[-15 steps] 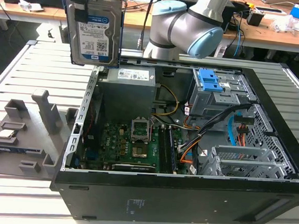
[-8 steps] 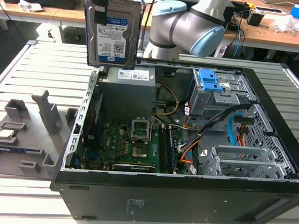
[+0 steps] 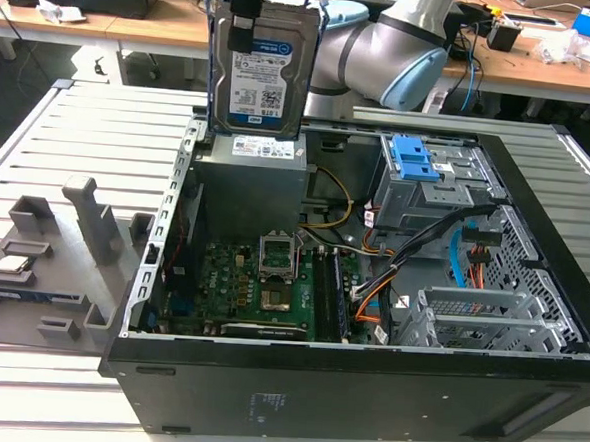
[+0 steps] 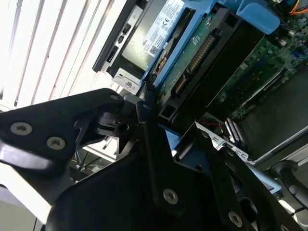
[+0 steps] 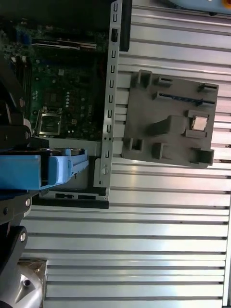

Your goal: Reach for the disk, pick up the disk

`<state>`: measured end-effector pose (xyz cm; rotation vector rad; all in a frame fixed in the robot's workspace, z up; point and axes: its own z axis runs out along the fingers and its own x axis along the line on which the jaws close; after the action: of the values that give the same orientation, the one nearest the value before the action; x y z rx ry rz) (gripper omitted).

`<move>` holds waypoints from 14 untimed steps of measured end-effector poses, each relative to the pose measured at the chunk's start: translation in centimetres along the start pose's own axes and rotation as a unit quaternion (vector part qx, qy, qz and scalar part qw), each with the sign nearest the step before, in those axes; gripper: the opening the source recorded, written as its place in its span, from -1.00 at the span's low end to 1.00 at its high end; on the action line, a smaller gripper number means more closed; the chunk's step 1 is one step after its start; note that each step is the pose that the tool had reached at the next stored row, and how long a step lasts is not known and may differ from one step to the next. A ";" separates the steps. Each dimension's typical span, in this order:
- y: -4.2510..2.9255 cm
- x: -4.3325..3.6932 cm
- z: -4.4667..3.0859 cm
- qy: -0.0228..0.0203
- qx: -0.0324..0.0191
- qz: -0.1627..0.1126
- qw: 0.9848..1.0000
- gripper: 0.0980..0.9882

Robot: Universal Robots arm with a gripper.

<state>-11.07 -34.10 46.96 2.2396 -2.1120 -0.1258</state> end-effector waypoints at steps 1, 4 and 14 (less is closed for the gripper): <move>-0.47 0.02 -0.04 0.000 0.000 0.000 1.000 -0.40; -1.98 0.10 -0.17 0.000 0.000 0.000 1.000 -0.40; -7.98 0.42 -0.71 0.001 0.000 0.000 1.000 -0.40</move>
<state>-3.05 -34.05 46.86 2.2379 -2.1111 -0.1232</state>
